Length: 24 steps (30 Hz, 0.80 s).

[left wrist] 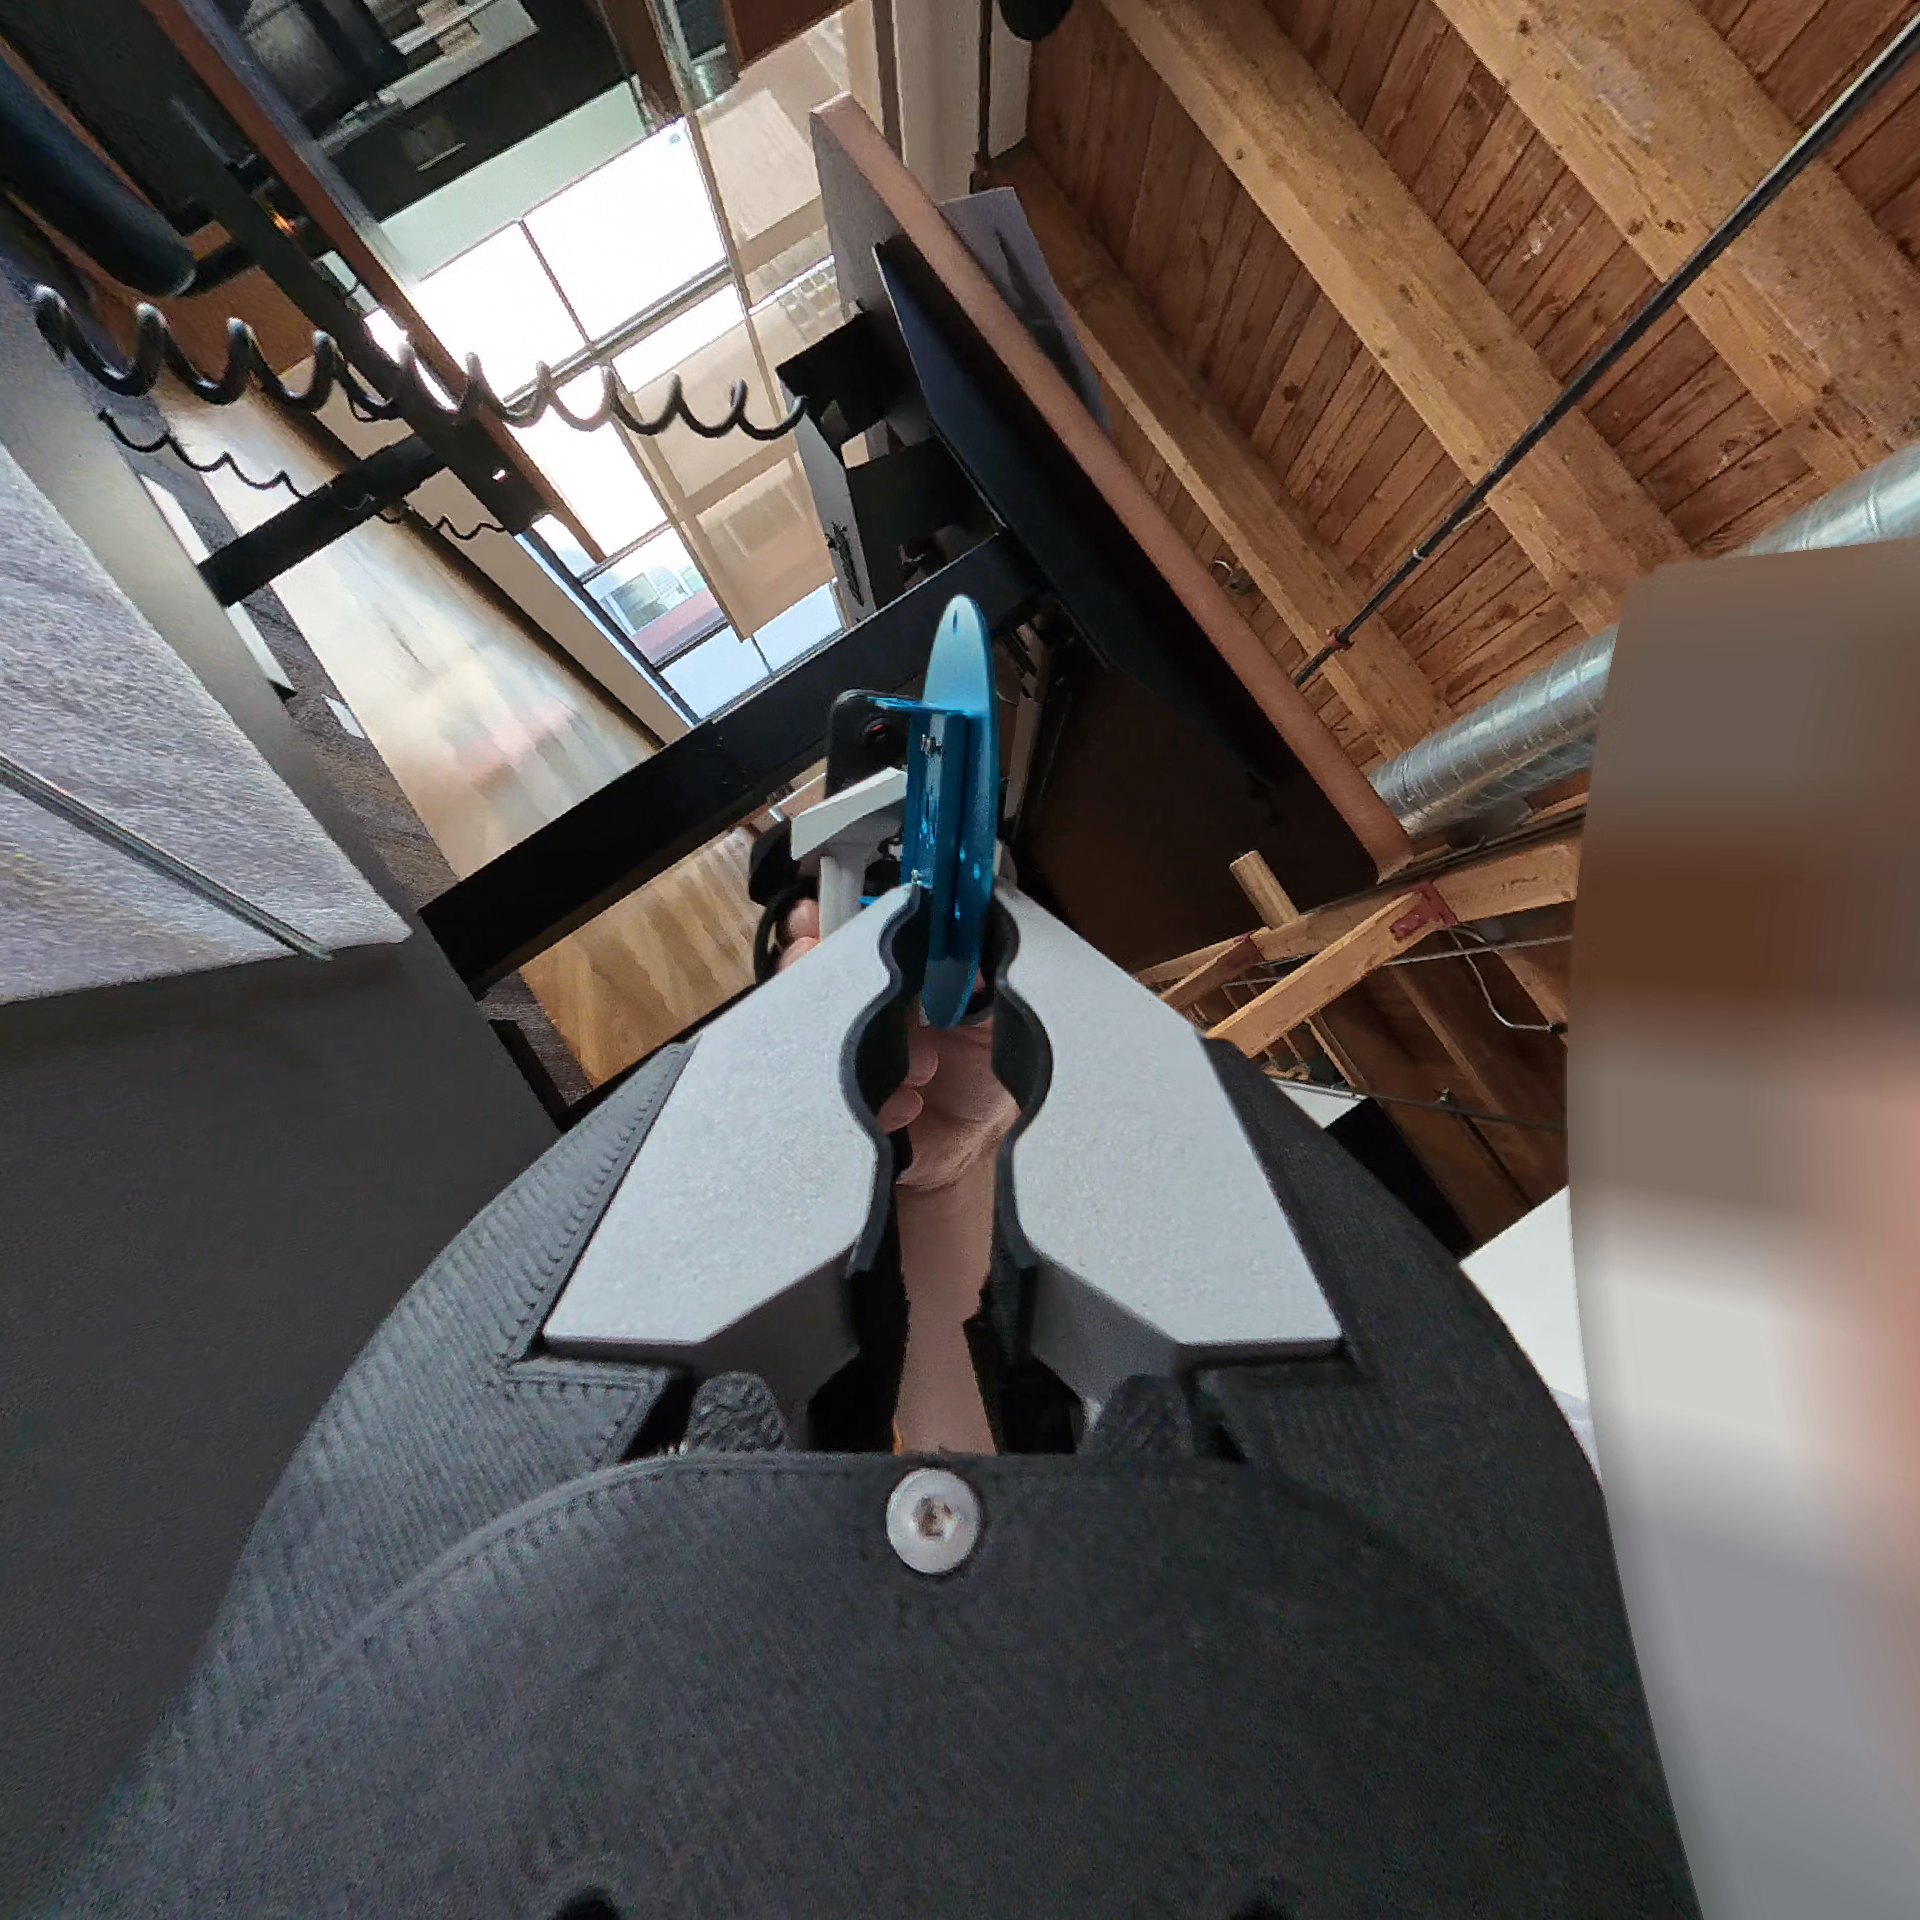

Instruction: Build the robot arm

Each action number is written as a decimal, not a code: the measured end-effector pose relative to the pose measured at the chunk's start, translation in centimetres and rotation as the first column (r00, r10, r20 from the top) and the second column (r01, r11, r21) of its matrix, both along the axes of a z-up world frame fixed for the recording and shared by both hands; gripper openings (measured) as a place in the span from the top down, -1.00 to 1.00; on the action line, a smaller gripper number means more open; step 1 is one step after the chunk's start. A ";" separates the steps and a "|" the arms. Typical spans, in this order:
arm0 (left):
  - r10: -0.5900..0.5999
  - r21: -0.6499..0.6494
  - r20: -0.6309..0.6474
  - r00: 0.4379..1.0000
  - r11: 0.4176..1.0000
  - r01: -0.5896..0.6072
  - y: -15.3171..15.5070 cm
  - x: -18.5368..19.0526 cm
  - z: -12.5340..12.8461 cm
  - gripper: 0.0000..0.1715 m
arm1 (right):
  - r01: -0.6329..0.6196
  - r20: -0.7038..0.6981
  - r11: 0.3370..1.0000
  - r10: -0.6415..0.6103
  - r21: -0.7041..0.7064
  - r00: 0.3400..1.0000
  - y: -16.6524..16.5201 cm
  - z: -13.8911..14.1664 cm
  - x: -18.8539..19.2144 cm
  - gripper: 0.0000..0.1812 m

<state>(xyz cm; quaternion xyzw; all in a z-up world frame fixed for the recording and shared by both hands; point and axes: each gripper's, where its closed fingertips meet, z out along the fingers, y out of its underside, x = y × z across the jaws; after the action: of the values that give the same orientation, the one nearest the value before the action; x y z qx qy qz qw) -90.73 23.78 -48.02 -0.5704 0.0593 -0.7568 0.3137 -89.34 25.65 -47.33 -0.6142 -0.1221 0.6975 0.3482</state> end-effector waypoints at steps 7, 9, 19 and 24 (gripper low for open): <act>0.024 -0.031 -0.015 1.000 0.999 -0.024 0.8 0.0 -0.7 0.92 | 0.005 0.109 1.000 -0.006 0.008 0.994 0.3 -0.9 0.3 1.00; 0.032 -0.044 -0.027 0.999 0.998 -0.033 1.1 0.1 -1.1 0.96 | 0.007 0.127 1.000 -0.007 0.003 0.992 0.3 -1.1 0.3 1.00; 0.036 -0.078 -0.043 0.998 0.996 -0.039 1.2 0.4 -2.0 0.94 | -0.011 0.207 0.999 0.001 0.051 0.978 -0.2 -2.1 0.9 1.00; 0.050 -0.073 -0.052 0.997 0.996 -0.054 1.3 0.4 -2.2 0.95 | -0.010 0.212 0.999 0.003 0.033 0.977 0.0 -2.3 1.0 1.00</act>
<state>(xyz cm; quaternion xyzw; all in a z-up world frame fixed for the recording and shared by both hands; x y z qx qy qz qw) -90.30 25.03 -50.21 -0.6017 0.0243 -0.7356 0.3103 -88.29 25.61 -49.61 -0.6786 -0.1723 0.6271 0.3416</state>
